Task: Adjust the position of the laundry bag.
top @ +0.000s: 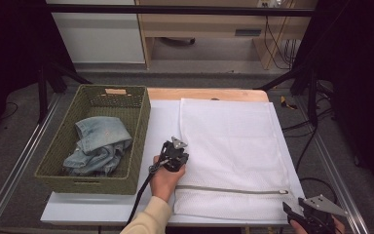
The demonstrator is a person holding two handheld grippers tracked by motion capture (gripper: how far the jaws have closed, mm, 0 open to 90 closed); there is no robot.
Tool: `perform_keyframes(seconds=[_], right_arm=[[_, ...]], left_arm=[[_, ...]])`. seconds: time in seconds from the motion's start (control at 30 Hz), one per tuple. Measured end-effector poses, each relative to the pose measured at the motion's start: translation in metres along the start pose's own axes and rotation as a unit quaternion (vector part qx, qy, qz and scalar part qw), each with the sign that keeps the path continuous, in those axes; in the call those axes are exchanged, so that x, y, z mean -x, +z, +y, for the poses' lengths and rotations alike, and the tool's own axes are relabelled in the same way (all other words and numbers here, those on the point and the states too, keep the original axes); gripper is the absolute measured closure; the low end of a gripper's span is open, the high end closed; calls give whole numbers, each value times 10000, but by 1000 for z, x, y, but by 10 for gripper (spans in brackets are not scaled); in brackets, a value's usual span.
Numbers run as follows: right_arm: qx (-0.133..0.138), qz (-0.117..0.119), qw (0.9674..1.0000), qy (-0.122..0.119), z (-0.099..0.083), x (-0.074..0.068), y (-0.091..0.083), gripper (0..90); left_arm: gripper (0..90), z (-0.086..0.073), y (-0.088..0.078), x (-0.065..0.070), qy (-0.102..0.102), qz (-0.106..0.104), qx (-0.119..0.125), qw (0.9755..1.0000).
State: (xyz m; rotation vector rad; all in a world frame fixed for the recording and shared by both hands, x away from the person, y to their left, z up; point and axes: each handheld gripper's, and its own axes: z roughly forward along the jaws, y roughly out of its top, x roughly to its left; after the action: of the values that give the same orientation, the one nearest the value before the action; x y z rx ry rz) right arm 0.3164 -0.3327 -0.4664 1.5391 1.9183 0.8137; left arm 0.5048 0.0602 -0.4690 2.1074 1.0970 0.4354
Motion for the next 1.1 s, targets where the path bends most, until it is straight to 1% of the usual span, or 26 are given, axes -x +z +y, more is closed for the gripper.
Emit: perform_keyframes(seconds=[0.07, 0.13, 0.2, 0.23, 0.3, 0.4, 0.47, 0.53, 0.63, 0.7, 0.77, 0.83, 0.93, 1.0, 1.1], right_arm=[[-55, -39, 10000, 14, 0, 1, 3, 440], [7, -90, 9999, 50, 0, 3, 4, 439], [66, -126, 9998, 136, 0, 6, 4, 429], [81, -128, 9998, 127, 0, 7, 6, 425], [-24, -114, 9998, 130, 0, 8, 10, 428], [-94, -58, 9999, 124, 1, 8, 15, 453], [-124, -58, 9998, 125, 2, 8, 18, 520], [-133, 18, 9999, 110, 3, 8, 18, 592], [-156, -3, 9999, 6, 3, 6, 17, 724], [-169, -50, 9998, -73, 4, 5, 16, 792], [-166, -39, 9998, -92, 5, 5, 16, 845], [-161, -20, 9998, -105, 7, 3, 16, 871], [-143, 13, 9998, -169, 9, 0, 17, 879], [-137, 41, 9996, -253, 11, -3, 18, 880], [-148, 68, 9994, -313, 14, -8, 20, 880]], left_arm=[[892, 0, 0, 0, -10, 7, 12, 10000], [893, 0, -1, 0, -26, 18, 32, 10000], [893, 1, -1, 1, -35, 22, 56, 10000], [894, 1, -1, 1, -30, 29, 56, 10000], [894, 1, -1, 1, -27, 24, 48, 10000], [894, 1, -1, 0, -31, 17, 46, 10000], [895, 1, -1, 0, -43, 22, 65, 10000], [895, 1, -1, 1, -44, 28, 64, 10000], [897, 2, -1, 1, -63, 48, 74, 9999], [898, 2, -1, 1, -89, 68, 90, 9999], [899, 3, -2, 1, -61, 128, 79, 9999], [900, 3, -2, -1, -45, 214, 50, 9997], [900, 3, -6, -5, -42, 380, 40, 9993], [900, 3, -8, -8, -68, 451, 50, 9989], [900, 2, -13, -12, -113, 534, 24, 9985]])
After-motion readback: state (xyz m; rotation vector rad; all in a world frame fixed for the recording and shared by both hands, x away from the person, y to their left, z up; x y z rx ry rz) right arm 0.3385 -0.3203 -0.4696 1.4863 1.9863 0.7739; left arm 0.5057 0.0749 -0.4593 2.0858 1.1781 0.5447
